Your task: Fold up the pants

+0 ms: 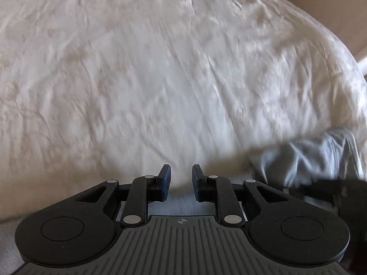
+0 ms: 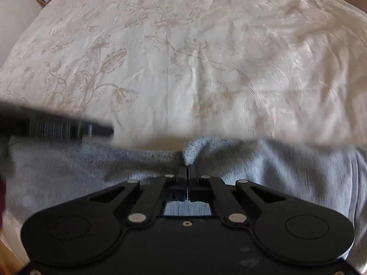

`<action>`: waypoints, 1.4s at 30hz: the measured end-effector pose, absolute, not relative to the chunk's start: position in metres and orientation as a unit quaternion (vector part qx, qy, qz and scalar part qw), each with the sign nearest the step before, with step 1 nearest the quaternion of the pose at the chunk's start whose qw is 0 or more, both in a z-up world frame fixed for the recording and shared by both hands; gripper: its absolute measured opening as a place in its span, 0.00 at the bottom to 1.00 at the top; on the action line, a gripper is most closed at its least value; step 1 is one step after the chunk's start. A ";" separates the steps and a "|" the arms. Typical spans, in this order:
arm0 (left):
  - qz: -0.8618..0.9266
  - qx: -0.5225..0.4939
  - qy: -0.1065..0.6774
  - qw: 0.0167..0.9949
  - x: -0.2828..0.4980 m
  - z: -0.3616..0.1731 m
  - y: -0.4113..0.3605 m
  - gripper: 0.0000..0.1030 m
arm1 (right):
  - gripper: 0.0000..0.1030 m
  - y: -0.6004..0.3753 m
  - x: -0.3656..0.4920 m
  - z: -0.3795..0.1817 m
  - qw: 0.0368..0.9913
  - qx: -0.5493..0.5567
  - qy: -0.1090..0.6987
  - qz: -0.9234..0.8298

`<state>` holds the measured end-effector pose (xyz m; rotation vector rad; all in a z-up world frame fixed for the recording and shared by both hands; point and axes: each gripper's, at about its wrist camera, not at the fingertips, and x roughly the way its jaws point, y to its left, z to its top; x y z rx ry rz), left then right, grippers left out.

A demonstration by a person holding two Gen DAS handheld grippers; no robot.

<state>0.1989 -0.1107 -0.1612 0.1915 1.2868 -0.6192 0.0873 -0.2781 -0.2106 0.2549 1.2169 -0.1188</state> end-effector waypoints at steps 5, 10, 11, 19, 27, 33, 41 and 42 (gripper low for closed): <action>-0.297 0.129 0.606 0.727 0.205 -0.186 -0.142 0.19 | 0.01 -0.274 0.069 -0.212 0.811 0.124 0.567 -0.068; -0.332 0.150 0.629 0.686 0.175 -0.204 -0.154 0.19 | 0.01 -0.273 0.050 -0.208 0.807 0.119 0.573 -0.079; -0.338 0.149 0.624 0.689 0.169 -0.201 -0.153 0.19 | 0.01 -0.275 0.049 -0.211 0.803 0.119 0.579 -0.081; -0.350 0.134 0.591 0.714 0.142 -0.187 -0.140 0.19 | 0.24 -0.303 0.050 -0.178 0.833 0.119 0.527 -0.118; -0.363 0.146 0.578 0.716 0.126 -0.181 -0.148 0.19 | 0.44 -0.294 0.117 -0.190 0.823 0.129 0.552 -0.050; -0.366 0.134 0.580 0.715 0.124 -0.178 -0.141 0.19 | 0.42 -0.280 0.119 -0.212 0.787 0.065 0.612 -0.036; -0.377 0.144 0.574 0.713 0.116 -0.174 -0.136 0.19 | 0.08 -0.289 0.093 -0.218 0.778 0.015 0.626 -0.053; -0.376 0.144 0.569 0.717 0.116 -0.172 -0.135 0.19 | 0.05 -0.288 0.094 -0.216 0.782 0.012 0.620 -0.054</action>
